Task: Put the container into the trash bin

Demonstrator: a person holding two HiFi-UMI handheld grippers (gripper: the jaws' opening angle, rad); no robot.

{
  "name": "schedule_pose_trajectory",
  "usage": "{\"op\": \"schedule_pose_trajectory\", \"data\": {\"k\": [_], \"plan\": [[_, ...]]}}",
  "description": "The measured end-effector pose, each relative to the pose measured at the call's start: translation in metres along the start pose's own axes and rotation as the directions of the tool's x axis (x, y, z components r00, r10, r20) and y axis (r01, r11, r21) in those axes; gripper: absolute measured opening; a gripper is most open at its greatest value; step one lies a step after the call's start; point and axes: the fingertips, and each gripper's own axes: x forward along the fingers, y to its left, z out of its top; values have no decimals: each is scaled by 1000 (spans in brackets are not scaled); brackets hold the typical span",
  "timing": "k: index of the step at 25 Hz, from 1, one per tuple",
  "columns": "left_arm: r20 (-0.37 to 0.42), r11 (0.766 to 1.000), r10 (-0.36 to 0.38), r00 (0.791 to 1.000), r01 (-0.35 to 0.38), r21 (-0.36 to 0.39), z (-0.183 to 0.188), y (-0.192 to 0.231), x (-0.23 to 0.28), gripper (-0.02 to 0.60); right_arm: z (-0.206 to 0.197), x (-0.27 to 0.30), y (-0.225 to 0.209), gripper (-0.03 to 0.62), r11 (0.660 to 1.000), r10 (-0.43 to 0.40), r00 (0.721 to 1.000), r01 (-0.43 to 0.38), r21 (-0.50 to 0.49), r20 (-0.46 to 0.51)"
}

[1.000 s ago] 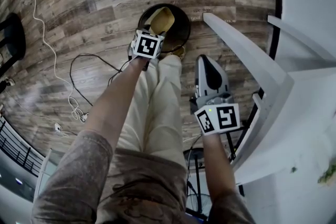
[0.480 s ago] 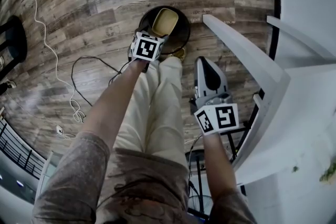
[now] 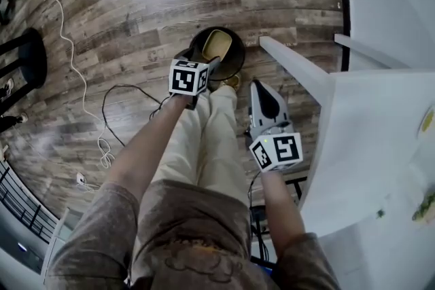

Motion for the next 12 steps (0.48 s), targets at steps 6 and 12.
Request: {"op": "schedule_pose_trajectory", "data": {"k": [6, 12], "plan": [[74, 996, -71, 995, 67, 56, 34, -48, -90, 356, 57, -33, 32, 2, 998, 32, 999, -31, -60, 8], [146, 988, -118, 982, 101, 117, 77, -99, -191, 356, 121, -74, 60, 2, 994, 43, 998, -40, -100, 34]]}}
